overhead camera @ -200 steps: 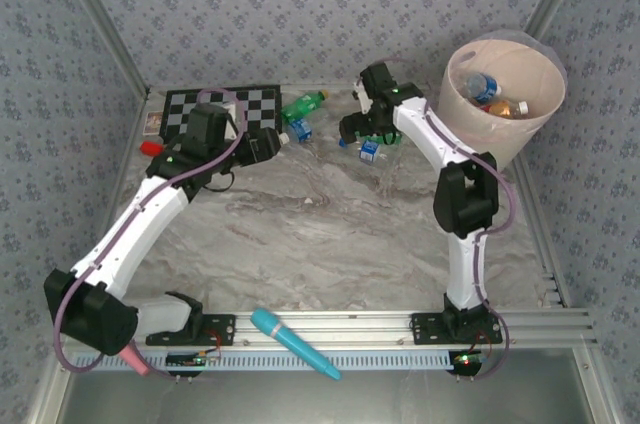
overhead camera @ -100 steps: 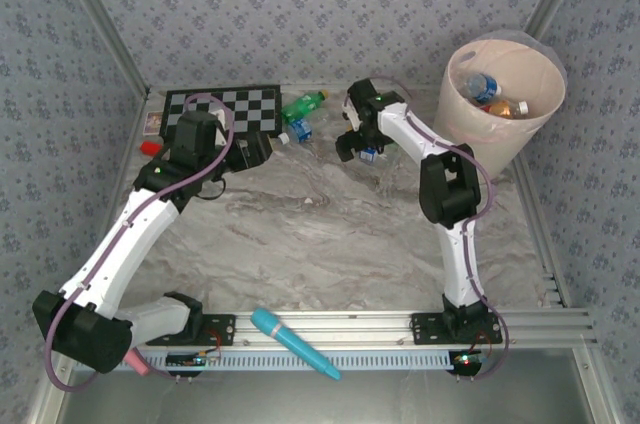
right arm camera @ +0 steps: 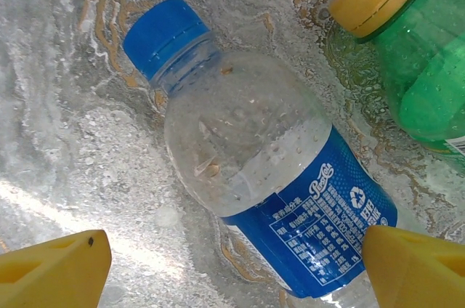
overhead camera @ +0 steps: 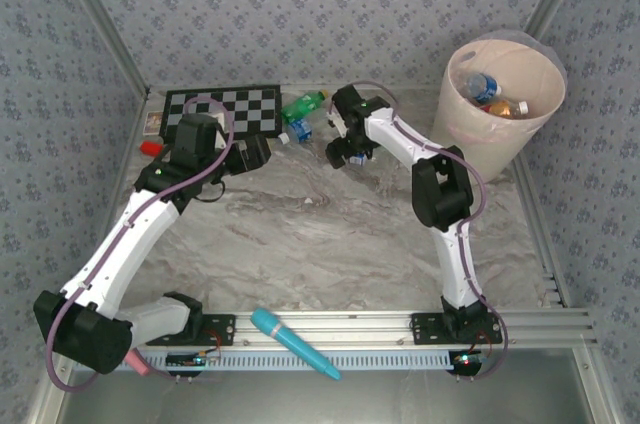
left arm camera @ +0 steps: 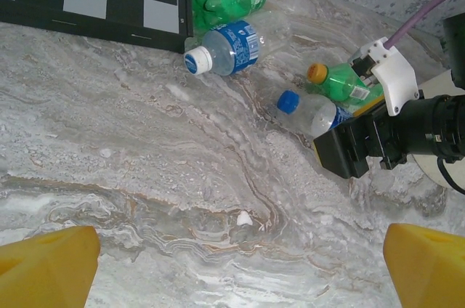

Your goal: Put the plastic bottles in the bin

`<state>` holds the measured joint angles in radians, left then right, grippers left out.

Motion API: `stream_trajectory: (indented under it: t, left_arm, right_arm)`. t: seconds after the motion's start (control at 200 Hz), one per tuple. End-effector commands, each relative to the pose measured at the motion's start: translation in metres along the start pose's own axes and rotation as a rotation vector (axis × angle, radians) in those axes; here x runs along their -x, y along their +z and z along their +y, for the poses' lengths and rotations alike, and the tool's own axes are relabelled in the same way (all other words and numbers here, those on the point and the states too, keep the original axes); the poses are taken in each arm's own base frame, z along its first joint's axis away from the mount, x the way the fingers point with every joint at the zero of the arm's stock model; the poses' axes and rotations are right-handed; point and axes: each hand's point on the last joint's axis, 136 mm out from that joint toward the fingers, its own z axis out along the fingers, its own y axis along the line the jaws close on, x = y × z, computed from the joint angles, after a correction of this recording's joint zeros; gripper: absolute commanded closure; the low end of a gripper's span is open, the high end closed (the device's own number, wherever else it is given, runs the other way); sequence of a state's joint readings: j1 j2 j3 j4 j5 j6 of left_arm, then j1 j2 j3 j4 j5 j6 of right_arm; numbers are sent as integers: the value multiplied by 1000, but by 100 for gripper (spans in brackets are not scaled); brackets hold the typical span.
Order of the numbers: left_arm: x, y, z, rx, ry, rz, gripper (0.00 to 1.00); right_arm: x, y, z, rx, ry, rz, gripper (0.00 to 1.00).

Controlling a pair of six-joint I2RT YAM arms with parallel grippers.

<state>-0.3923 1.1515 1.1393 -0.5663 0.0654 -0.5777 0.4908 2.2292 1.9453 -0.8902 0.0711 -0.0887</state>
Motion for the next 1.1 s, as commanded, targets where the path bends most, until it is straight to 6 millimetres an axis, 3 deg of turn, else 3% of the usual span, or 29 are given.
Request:
stream_trajectory:
  t: [0.0,0.53,0.825,1.095]
  left_arm:
    - [4,-11,-3,-21,3,-24,0]
    - [0,-16,1,-26,-5,-31,0]
    - [-1,-16,2,-28,-8,-36,0]
    - [-1,-15,0,-35,-7,-32,0]
  right_arm:
    - [-22,25,5,1,-34,98,9]
    - [-28,29,18,-45,-96,128,8]
    - [-25,-10,33,-107,-162,90,8]
    - [-8,-25,9,-225,-196,7,6]
